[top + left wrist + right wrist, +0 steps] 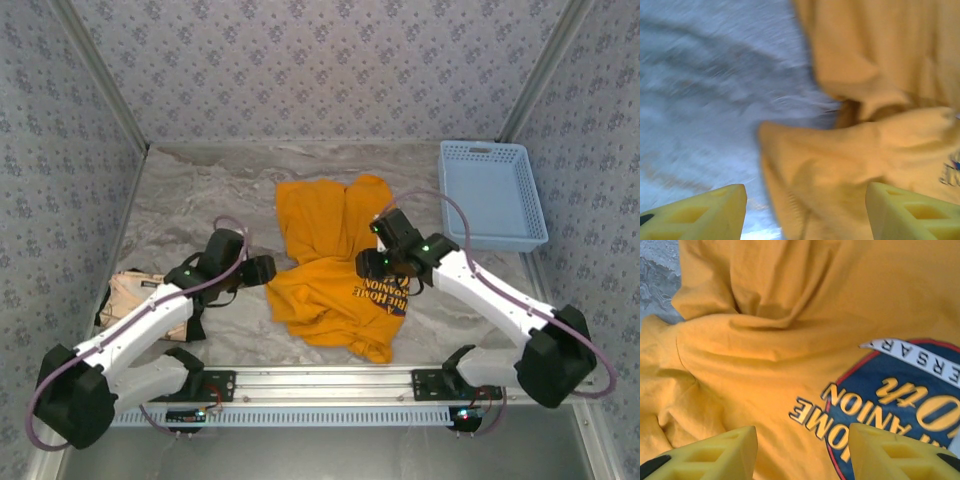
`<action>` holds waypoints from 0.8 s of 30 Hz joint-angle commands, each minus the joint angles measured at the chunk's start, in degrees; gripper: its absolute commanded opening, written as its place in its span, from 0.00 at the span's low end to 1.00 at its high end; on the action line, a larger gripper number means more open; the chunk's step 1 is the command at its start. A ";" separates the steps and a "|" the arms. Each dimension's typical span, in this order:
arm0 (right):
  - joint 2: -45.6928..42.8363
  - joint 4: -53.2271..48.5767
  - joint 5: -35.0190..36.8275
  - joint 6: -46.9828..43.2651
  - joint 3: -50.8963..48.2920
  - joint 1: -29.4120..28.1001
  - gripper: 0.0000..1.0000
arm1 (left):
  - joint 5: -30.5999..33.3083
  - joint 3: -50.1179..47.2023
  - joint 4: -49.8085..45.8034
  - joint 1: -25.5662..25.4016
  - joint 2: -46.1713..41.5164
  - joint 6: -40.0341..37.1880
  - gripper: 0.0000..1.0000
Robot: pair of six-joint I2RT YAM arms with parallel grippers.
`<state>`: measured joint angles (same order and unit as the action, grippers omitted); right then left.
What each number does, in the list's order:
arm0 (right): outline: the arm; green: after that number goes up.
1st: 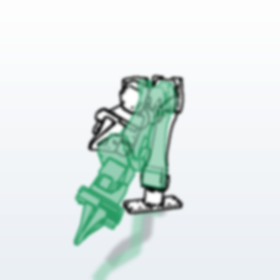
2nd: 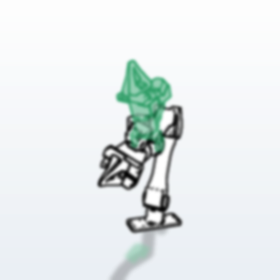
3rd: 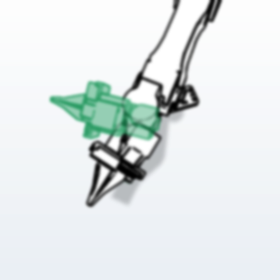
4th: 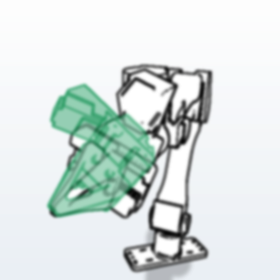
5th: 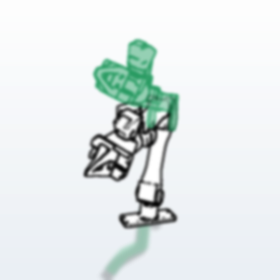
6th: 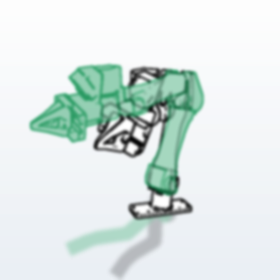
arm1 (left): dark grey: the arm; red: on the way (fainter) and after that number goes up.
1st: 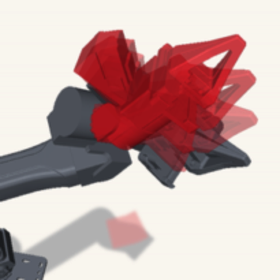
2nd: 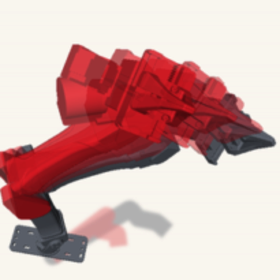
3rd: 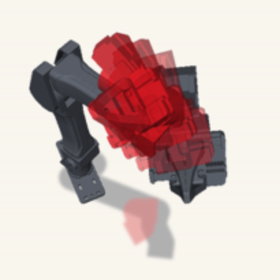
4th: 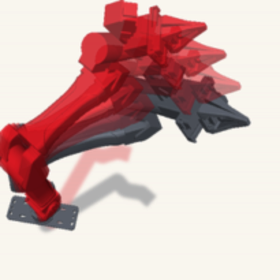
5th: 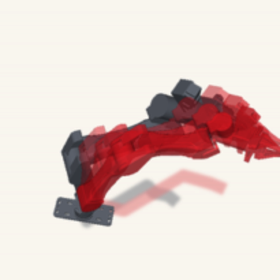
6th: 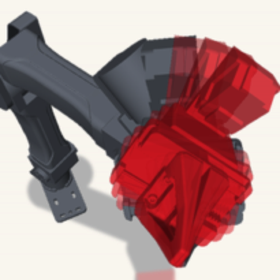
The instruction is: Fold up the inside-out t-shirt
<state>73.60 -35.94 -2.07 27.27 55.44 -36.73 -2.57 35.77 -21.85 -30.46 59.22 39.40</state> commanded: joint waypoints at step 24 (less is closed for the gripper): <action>33.19 6.61 4.95 -0.30 30.49 7.40 0.57 | -19.62 7.96 9.63 4.10 29.27 1.89 0.16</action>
<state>102.52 -29.10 0.78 26.72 80.97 -29.30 -20.01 42.74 -13.78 -26.26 87.15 42.74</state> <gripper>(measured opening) 0.576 0.198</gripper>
